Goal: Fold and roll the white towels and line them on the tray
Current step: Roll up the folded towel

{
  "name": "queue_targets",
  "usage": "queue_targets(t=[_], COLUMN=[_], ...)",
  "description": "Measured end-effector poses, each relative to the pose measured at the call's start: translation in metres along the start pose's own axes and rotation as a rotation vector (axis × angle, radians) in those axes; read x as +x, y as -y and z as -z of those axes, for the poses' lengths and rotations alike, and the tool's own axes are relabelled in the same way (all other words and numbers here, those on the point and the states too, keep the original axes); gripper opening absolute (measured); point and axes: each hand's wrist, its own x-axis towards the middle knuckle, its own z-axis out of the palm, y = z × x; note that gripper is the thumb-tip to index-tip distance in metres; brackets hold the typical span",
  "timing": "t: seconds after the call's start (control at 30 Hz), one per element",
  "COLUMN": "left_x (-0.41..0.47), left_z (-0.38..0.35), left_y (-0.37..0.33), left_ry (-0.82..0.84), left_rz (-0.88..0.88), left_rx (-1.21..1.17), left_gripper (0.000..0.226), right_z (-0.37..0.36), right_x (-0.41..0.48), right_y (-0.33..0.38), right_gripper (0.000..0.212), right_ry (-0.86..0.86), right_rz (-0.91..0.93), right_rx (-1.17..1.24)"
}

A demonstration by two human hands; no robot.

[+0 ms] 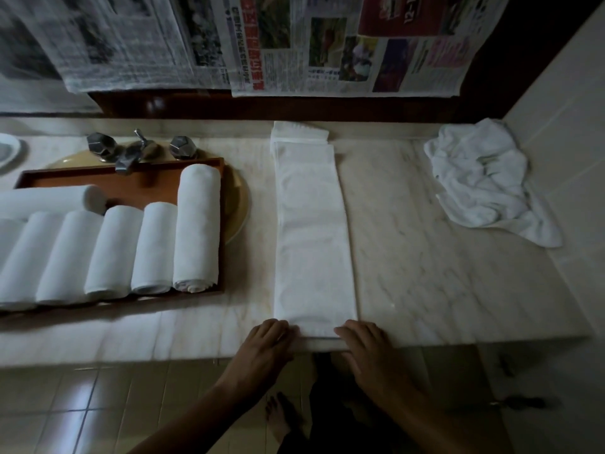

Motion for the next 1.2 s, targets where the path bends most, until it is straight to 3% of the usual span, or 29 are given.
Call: queue_targets(t=[0.13,0.23,0.33,0.53,0.6,0.77,0.93,1.1,1.2], left_x=[-0.009,-0.008,-0.007,0.004,0.010,0.021,0.035,0.043,0.038], left_z=[0.009,0.014,0.016,0.037,0.043,0.050,0.052,0.046,0.032], left_y=[-0.007,-0.010,-0.010,-0.015,-0.015,-0.011,-0.014,-0.027,-0.037], left_ry=[-0.011,-0.071,-0.090,-0.070,-0.064,-0.044,-0.057,-0.135,-0.161], left_rz=[-0.001,-0.038,-0.010,0.333,0.425,0.614,0.734,0.740,0.536], left_rx=[-0.053,-0.066,-0.088,-0.308,-0.375,-0.473,-0.492,-0.360,-0.197], left_gripper=[0.062,0.052,0.044,0.015,0.017,0.012,0.008,0.014,0.021], right_z=[0.003,0.006,0.010,0.021,0.029,0.040,0.043,0.044,0.038], right_x=[0.002,0.001,0.004,0.020,0.029,0.044,0.061,0.069,0.065], right_y=[-0.007,-0.008,-0.009,-0.017,-0.019,-0.023,-0.021,-0.012,-0.004], right_gripper=[0.028,0.030,0.012,0.011,0.004,0.017,0.014,0.016,0.018], right_ry=[-0.052,-0.029,-0.001,0.140,0.183,0.261,0.310,0.294,0.265], right_rz=[0.057,0.043,0.027,-0.133,-0.185,-0.383,-0.456,-0.303,-0.177], right_rx=[0.060,0.103,0.135,0.310,0.391,0.505,0.441,0.289,0.199])
